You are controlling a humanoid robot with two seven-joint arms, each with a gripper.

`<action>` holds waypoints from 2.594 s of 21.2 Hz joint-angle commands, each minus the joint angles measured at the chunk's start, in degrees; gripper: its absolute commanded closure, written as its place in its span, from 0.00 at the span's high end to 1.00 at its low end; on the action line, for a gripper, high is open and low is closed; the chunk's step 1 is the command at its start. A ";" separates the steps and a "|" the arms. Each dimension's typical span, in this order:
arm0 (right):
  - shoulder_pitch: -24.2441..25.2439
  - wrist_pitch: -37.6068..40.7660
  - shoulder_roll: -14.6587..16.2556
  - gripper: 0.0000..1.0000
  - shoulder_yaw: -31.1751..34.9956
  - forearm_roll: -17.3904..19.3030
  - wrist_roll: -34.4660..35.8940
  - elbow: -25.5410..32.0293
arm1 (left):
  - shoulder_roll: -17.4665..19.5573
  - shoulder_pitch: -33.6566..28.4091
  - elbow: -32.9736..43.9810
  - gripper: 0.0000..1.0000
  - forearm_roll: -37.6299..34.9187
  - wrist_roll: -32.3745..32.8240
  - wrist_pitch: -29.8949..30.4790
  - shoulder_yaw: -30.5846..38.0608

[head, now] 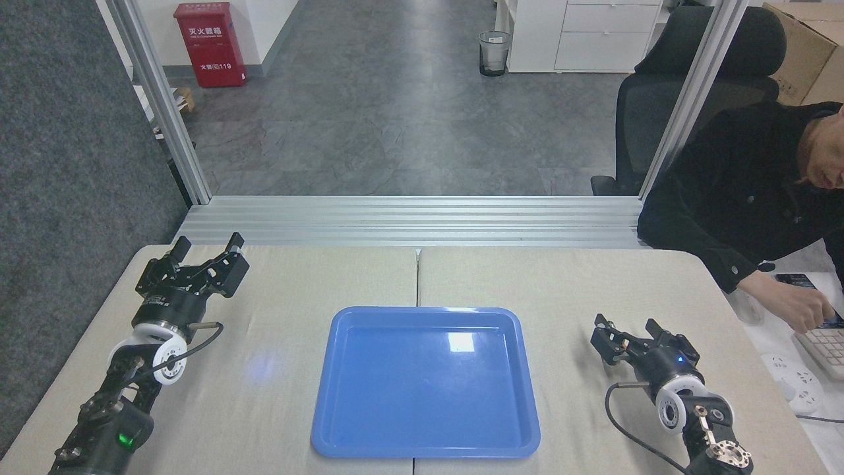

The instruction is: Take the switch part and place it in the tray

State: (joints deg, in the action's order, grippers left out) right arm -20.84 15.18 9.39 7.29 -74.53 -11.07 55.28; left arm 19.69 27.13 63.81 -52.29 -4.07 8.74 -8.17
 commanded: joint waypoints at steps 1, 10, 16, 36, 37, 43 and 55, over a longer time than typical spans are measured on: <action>1.06 -1.55 -0.69 1.00 -2.54 -1.23 1.40 -11.60 | 0.00 0.03 0.00 1.00 0.00 0.02 -0.04 0.00; 1.86 -1.90 -1.57 0.13 -5.27 -1.06 6.41 -9.23 | 0.00 -0.05 0.00 1.00 0.00 0.02 -0.04 0.00; 0.10 -7.88 -1.39 0.00 -4.83 4.01 6.58 -0.82 | 0.00 0.03 0.00 1.00 0.00 0.02 -0.04 0.00; 10.20 20.61 -7.63 0.00 -19.06 -8.44 -12.39 24.45 | 0.00 -0.05 0.00 1.00 0.00 0.02 -0.04 0.00; 10.55 19.38 -7.72 0.00 -19.06 -8.44 -13.01 24.27 | 0.00 0.03 0.00 1.00 0.00 0.02 -0.04 0.00; 10.73 16.21 -9.74 0.14 -19.42 -8.44 -14.42 22.86 | 0.00 -0.05 0.00 1.00 0.00 0.02 -0.04 0.00; -1.84 3.82 -4.76 1.00 -1.24 2.81 2.51 18.47 | 0.00 -0.05 0.00 1.00 0.00 0.02 0.05 0.00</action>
State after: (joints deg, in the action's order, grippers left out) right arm -17.15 22.52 -0.58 -6.31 -74.79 -14.88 76.47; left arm 19.69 27.11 63.81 -52.29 -4.07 8.75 -8.17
